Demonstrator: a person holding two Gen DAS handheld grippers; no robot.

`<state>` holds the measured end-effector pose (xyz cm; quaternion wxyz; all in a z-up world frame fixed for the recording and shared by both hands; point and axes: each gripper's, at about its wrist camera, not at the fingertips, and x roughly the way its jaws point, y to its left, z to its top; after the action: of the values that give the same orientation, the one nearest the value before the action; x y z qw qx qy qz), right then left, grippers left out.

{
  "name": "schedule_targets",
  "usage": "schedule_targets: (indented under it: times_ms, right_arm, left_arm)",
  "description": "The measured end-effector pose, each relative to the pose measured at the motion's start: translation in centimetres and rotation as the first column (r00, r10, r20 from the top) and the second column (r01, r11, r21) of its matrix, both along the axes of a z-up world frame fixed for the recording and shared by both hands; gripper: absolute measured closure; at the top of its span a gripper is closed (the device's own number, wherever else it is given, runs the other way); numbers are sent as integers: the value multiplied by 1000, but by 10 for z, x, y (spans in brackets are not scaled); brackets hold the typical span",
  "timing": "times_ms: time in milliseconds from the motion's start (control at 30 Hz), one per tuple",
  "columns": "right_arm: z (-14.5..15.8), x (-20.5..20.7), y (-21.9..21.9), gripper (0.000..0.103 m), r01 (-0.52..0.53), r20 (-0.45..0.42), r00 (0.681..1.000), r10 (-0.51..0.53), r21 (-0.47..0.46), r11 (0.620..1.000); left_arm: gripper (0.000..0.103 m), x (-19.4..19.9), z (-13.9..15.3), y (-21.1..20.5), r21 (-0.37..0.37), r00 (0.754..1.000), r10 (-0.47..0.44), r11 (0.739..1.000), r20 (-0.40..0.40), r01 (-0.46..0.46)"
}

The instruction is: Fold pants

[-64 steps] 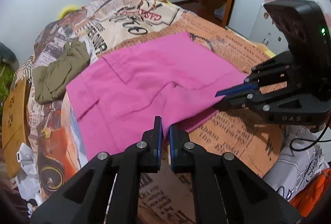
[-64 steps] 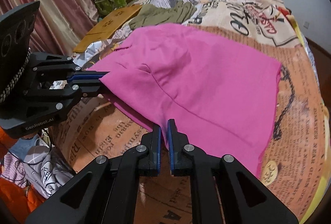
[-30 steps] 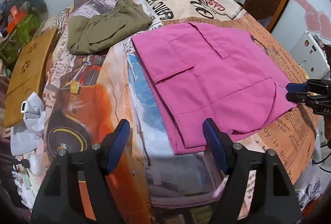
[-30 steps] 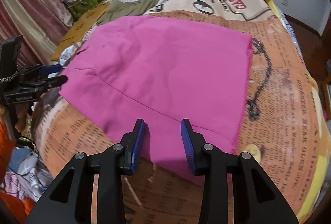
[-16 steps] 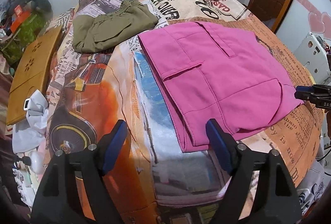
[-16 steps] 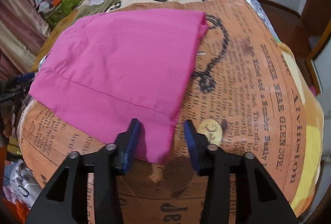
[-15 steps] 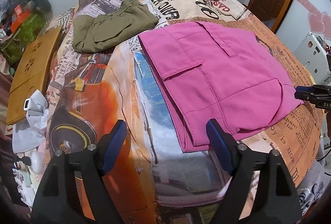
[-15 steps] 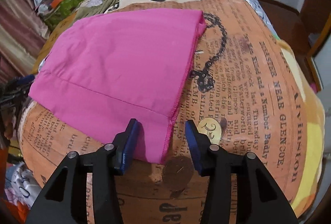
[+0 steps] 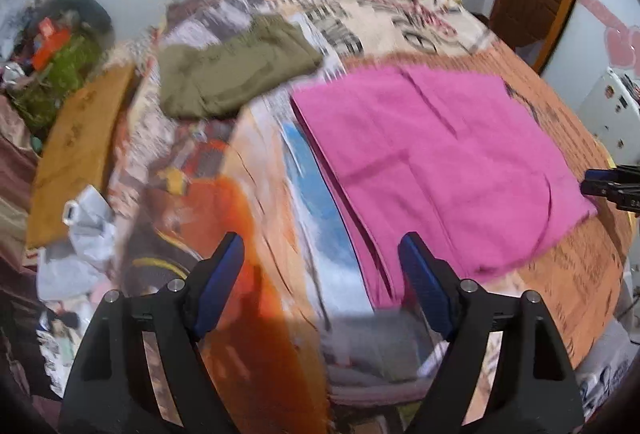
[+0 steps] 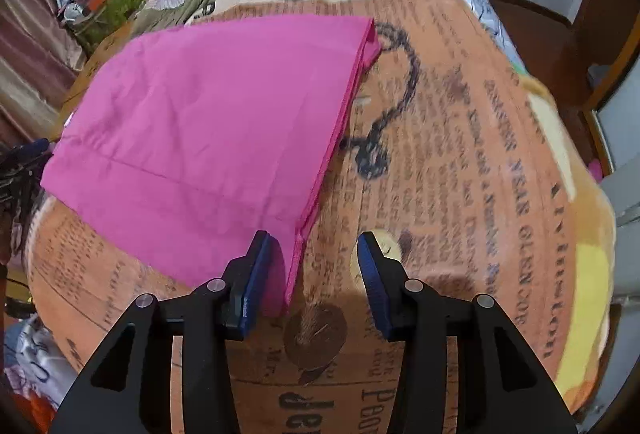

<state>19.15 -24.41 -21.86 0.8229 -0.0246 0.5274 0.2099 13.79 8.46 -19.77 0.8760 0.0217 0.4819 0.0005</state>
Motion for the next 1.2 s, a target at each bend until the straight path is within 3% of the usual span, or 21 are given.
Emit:
schedule_targets:
  times_ms: [167,300,567,700,967,1033,1200]
  right_arm:
    - [36,20,5,62,11,115,993,-18,59,998]
    - [51,43,18,62,6,138,990,-20,106,994]
    - [53,80,57,59,-82,167,984,60,127,988]
    - [38,102,78,59,-113,141,985,96,119,986]
    - [20,135,123,59,-199,62,979,192,151,968]
    - [10,141,136,58,-251,-5,967,257,181,951]
    - [-8,148,144,49,-283,-37,957,289,115,952]
  left_arm:
    - [22,22,30,3,11,996,22,1000,91,-24]
    - [22,46,39,-2,24,993,19,999,120,-22]
    - [22,105,24,-16,18,998,-20,1000,61,19]
    - [22,128,13,-24,-41,999,-49,998,22,50]
    - [22,164,-16,-34,37,997,-69,997,-32,70]
    - [22,168,-26,-32,58,996,-69,996,-54,72]
    - [21,168,-47,-25,55,992,-73,995,-101,79]
